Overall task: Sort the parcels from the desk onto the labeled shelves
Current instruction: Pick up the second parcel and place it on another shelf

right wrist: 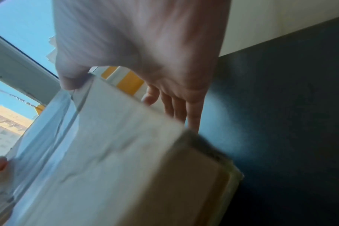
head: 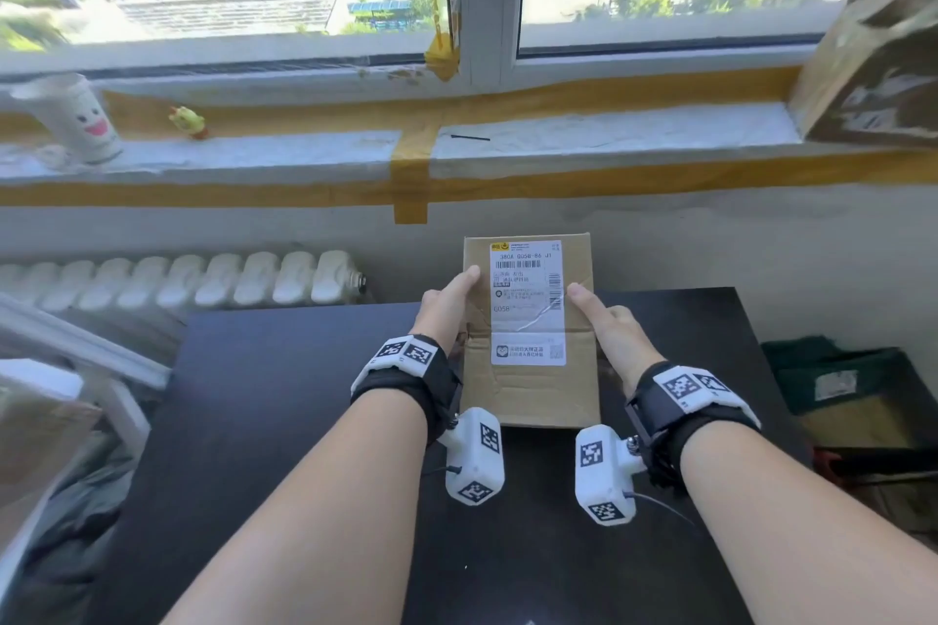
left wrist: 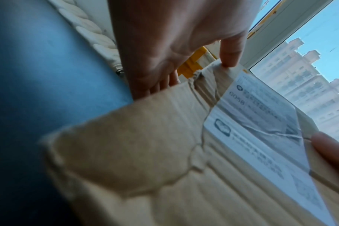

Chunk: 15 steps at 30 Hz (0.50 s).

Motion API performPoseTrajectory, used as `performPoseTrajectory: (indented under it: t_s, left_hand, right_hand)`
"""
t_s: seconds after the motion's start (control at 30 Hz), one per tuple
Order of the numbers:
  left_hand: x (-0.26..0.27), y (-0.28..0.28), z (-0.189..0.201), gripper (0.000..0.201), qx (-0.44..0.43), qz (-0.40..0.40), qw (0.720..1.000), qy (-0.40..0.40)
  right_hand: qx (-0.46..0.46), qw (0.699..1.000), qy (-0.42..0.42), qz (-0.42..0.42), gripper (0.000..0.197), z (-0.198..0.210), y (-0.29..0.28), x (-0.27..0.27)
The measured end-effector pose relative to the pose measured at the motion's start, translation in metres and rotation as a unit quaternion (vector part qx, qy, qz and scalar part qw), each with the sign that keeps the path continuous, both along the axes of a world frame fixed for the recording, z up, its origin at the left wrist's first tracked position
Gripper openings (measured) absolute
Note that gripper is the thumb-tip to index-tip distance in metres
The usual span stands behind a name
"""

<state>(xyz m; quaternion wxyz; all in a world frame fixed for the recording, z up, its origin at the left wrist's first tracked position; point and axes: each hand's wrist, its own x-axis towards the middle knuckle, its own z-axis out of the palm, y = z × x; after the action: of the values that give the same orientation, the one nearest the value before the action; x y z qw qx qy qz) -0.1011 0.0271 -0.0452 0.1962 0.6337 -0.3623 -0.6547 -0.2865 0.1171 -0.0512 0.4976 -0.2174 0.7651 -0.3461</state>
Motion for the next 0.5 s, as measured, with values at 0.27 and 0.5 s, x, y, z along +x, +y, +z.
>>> performPoseTrajectory:
  t_s: [0.27,0.5]
  left_hand:
    - [-0.004,-0.006,0.041,0.102,-0.029,-0.009,0.999,0.034]
    - [-0.001,-0.011,0.055,0.103,-0.04,-0.004,0.997,0.063]
  right_hand:
    - [-0.043,0.999,-0.024,-0.017,0.115,0.006,-0.018,-0.018]
    - [-0.064,0.997,-0.027,-0.026,0.115,0.0,-0.033,-0.023]
